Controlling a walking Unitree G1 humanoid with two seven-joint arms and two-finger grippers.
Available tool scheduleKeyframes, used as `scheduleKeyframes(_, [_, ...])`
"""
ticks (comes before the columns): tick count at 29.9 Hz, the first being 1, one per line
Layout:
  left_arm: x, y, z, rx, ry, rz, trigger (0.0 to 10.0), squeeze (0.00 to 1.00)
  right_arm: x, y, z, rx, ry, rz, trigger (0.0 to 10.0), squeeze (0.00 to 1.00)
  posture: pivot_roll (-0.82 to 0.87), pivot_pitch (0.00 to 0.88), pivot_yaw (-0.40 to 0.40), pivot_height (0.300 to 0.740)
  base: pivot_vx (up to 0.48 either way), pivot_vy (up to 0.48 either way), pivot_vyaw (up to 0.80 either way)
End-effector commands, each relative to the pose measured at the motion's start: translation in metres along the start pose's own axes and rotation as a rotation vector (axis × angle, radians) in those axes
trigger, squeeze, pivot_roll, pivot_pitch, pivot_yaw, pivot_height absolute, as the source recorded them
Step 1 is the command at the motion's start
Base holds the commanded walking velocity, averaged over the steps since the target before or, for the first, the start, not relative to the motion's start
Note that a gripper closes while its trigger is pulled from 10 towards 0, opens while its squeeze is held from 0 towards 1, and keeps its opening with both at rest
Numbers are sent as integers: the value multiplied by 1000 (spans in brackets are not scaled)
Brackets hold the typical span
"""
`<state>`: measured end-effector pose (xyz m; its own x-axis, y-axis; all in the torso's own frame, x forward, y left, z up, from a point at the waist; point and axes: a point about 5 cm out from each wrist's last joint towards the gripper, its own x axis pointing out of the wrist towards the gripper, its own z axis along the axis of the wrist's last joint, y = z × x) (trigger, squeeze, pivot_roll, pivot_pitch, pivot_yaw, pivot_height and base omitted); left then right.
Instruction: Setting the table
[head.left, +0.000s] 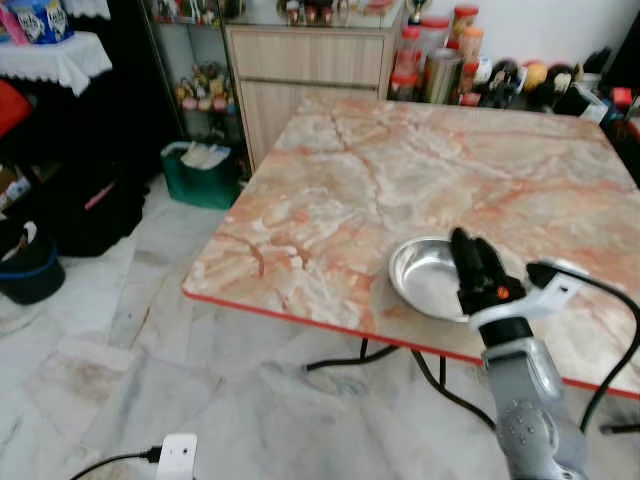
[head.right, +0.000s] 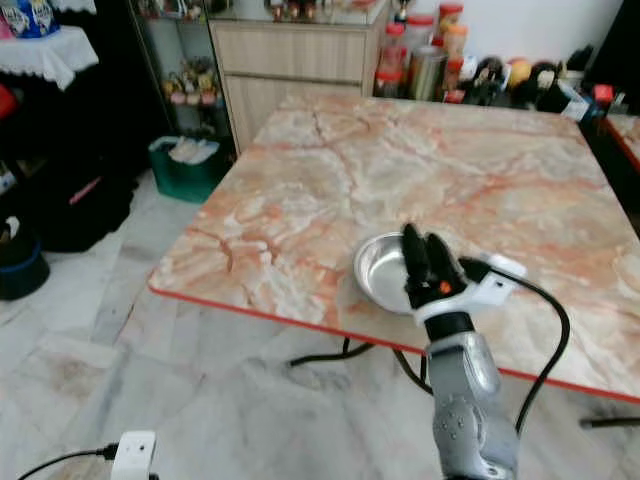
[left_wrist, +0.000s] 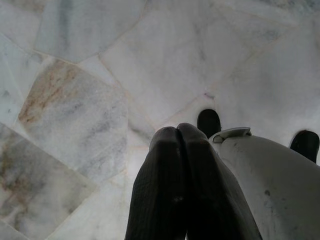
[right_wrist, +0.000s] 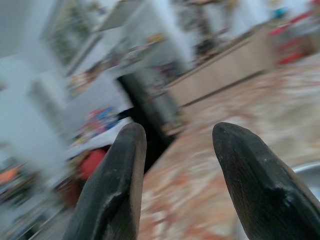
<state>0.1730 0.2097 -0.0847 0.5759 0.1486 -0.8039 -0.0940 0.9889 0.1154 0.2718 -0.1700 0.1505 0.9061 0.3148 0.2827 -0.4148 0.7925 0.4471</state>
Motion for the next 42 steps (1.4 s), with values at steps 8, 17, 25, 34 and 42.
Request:
scheduleKeyframes(8, [0,2,-1,-3,10,15,10000,0,-26,-11,-52,-122,349,60,10000,0,1,21,2,740,0,0,0])
scheduleKeyframes(17, [0,2,-3,-7,13,15,10000,0,-53,-19,-87,-62,562,126,10000,0,10,23,1,740,0,0,0])
scheduleKeyframes(25, [0,2,-3,-4,15,15,10000,0,-72,-21,-101,14,643,169,10000,0,8,24,3,740,0,0,0])
scheduleKeyframes(34, [0,3,-2,-6,15,15,10000,0,-110,-47,-144,-120,927,41,10000,0,6,23,4,740,0,0,0])
scheduleKeyframes(42, [0,4,-3,-3,17,16,10000,0,-127,-72,-163,-251,1075,-202,10000,0,6,27,5,740,0,0,0])
